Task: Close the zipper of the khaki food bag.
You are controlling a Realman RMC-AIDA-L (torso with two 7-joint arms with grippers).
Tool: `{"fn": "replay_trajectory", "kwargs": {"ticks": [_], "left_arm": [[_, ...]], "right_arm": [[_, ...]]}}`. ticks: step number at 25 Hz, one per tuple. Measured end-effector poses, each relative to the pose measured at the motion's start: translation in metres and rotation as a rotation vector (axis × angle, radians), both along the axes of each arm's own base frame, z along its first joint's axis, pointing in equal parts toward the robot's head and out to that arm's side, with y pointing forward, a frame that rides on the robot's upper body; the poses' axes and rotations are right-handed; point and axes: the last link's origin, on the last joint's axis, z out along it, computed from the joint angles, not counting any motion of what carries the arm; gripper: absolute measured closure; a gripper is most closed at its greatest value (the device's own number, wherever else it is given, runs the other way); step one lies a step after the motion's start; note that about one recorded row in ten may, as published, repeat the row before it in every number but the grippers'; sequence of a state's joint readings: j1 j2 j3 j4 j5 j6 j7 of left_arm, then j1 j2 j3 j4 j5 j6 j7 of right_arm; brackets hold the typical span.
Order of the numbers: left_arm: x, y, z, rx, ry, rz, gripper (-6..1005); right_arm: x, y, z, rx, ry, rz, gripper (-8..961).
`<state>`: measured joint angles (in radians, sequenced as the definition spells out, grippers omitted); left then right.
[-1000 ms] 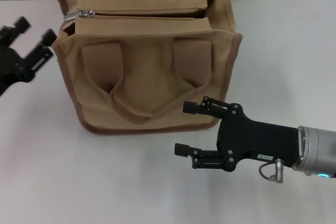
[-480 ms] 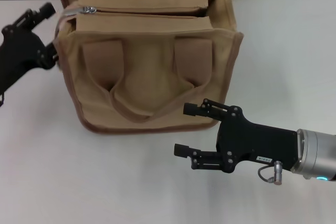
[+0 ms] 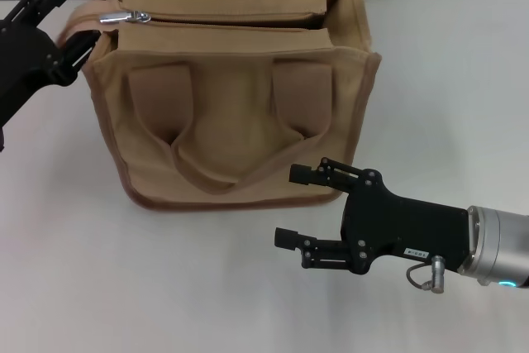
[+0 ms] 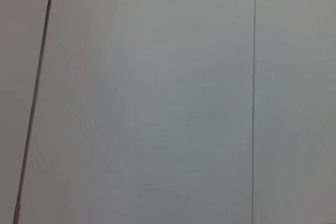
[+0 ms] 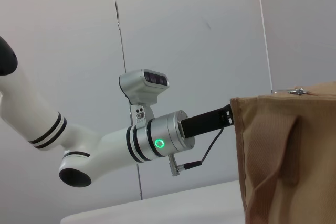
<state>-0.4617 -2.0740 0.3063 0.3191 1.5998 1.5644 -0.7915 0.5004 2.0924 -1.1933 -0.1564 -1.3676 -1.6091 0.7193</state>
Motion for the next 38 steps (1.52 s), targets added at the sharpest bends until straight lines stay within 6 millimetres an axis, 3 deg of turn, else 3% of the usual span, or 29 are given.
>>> {"fn": "replay_trajectory", "kwargs": {"ticks": [19,34,38], "left_arm": [[-0.005,-0.023,-0.010,0.007,-0.008,-0.027,289],[-0.001,-0.020,-0.009,0.011,-0.028,-0.038,313],[0.001,-0.019,-0.010,0.006,-0.026,-0.044,478]], "right_arm": [[0.002,0.000,-0.001,0.004,0.008,-0.033,124],[0.004,-0.003,-0.002,-0.004,0.012,-0.048,149],[0.003,-0.003,-0.002,-0.005,0.015,-0.046,159]]}}
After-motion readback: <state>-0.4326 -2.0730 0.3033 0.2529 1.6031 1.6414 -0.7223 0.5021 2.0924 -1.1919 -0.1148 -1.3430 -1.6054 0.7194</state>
